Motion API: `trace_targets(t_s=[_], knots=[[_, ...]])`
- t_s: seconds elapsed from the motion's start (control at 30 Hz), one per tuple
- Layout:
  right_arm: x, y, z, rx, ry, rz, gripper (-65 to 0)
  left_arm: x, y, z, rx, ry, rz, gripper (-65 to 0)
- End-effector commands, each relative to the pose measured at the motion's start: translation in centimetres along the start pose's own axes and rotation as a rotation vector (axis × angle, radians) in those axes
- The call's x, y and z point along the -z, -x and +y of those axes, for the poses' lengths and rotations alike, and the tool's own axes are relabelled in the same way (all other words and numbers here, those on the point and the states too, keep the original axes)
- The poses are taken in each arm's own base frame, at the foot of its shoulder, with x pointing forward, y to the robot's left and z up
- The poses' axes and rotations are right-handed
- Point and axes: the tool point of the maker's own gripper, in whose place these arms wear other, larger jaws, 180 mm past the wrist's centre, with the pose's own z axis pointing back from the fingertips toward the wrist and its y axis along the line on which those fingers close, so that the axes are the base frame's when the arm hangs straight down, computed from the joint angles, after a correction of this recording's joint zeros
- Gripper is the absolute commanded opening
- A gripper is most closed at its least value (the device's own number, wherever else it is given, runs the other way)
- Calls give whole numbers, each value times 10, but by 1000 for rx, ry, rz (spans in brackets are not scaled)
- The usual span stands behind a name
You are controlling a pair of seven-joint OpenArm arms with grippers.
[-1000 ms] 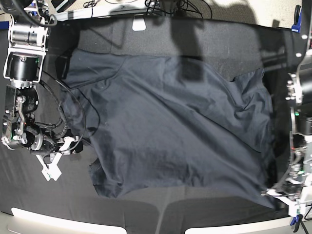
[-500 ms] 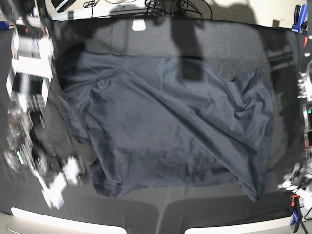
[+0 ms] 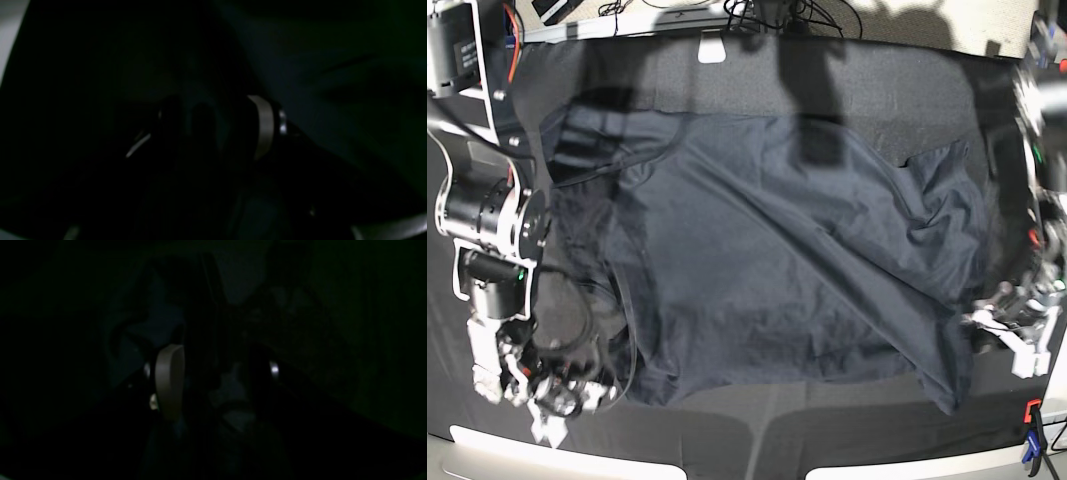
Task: Layout the t-shirt on the table in an organized manner, then fold the t-shirt properly
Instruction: 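Grasp the shirt's hem corners with both grippers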
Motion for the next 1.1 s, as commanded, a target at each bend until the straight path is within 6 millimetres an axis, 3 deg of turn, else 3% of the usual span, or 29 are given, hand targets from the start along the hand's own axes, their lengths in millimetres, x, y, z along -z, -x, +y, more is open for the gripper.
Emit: trace_targets(t_s=[0.0, 0.13, 0.3, 0.47, 0.5, 0.63, 0.8, 0.93, 1.07], knots=[[-9, -24, 0, 0, 7, -49, -344, -5, -31, -1, 27, 5, -86, -371], [3, 5, -1, 14, 11, 12, -351, -18, -36, -18, 53, -6, -136, -371], [19, 37, 3, 17, 3, 37, -442, -28, -32, -25, 65, -11, -148, -371], [28, 32, 8, -27, 15, -66, -640, -29, -19, -25, 68, -13, -123, -371], [28, 27, 7, -48, 25, -89, -650, -29, -18, -25, 68, -13, -120, -371], [24, 12, -6, -90, 115, -141, -650, -30, -17, -25, 67, -13, -117, -371], [1, -9, -62, -112, 401, -183, -650, -29, -16, -25, 67, -13, -109, -371], [-12, -20, -84, -109, 455, -231, -650, -29, -12, -24, 67, -14, -90, -371], [-23, -25, -103, -109, 488, -262, -515, -29, -6, -24, 67, -15, -52, -370]])
